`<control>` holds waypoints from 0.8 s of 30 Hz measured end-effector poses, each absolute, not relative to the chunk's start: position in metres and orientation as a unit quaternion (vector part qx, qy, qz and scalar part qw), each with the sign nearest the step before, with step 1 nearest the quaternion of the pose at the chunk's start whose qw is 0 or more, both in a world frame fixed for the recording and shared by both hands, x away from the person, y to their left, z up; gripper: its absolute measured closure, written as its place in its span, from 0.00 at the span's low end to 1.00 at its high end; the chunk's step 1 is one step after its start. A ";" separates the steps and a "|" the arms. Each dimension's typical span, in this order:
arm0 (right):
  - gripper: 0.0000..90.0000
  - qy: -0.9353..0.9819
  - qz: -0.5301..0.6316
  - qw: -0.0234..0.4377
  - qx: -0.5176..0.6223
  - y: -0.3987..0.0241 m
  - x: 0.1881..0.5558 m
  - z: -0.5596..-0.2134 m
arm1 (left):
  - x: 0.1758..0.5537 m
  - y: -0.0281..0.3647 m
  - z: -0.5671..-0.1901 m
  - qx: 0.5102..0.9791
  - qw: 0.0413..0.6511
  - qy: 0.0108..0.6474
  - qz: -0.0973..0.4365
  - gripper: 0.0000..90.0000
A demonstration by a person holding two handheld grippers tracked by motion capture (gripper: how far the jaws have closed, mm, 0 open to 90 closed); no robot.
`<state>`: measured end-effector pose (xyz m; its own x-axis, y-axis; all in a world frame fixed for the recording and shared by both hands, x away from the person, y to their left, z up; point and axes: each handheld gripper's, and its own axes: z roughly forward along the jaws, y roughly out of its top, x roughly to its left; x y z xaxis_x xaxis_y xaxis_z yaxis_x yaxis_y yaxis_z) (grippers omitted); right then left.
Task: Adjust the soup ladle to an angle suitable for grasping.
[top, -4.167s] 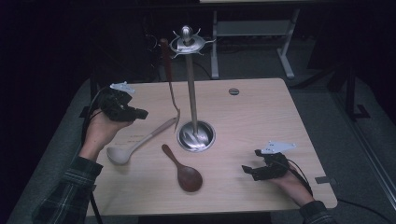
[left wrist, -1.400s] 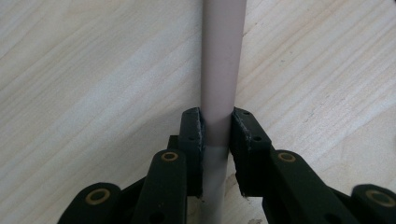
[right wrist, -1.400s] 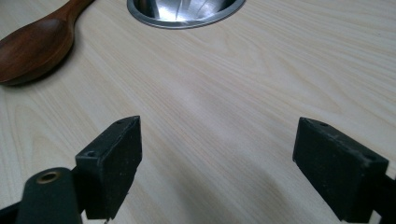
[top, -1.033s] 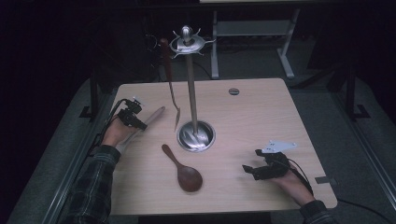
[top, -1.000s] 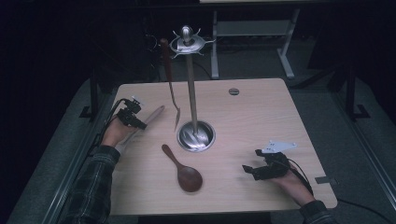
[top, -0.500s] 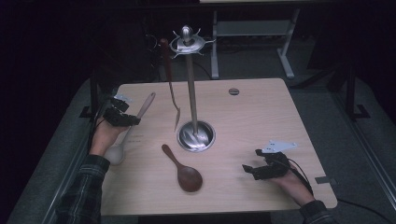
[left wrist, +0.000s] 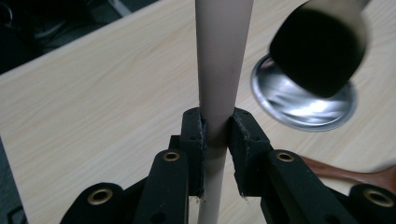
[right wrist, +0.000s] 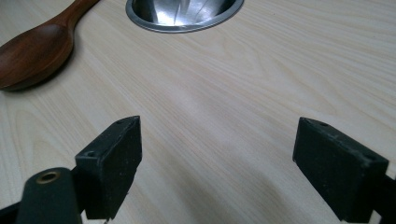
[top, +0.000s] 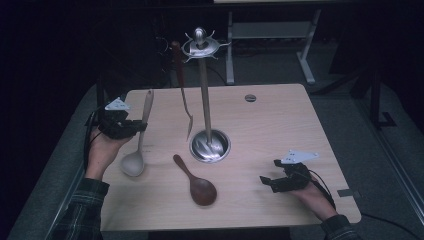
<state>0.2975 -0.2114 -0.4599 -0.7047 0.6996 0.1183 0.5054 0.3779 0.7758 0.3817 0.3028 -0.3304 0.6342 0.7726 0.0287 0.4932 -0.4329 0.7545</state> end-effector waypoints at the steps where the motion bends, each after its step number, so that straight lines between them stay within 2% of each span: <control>1: 0.17 0.822 0.420 0.115 0.367 -0.211 0.298 -0.460 | 0.379 0.302 -0.329 0.823 0.376 0.382 0.190 0.84; 15: 0.17 0.815 0.427 0.116 0.374 -0.214 0.299 -0.454 | 0.342 0.284 -0.314 0.812 0.434 0.340 0.194 0.84; 24: 0.15 0.804 0.441 0.110 0.384 -0.216 0.303 -0.440 | 0.328 0.272 -0.312 0.805 0.471 0.320 0.168 0.84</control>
